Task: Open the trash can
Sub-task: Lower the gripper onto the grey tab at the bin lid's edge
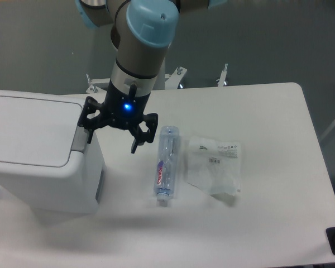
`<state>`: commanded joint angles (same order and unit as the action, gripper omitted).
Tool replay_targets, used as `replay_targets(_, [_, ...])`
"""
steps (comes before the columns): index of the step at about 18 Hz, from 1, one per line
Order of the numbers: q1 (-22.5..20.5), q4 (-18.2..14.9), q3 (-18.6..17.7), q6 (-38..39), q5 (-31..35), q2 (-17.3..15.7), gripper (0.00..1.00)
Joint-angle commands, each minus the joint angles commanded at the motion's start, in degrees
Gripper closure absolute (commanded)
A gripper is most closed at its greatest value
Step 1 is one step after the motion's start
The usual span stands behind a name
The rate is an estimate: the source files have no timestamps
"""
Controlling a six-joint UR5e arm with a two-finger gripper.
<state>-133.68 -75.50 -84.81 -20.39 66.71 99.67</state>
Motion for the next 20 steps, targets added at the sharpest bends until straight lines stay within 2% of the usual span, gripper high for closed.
replay_targets(13, [0.44,-0.09,0.44,1.32,-0.09,-0.7,0.0])
replay_targets(20, [1.58,0.09,-0.88,1.41,0.7,-0.7,0.0])
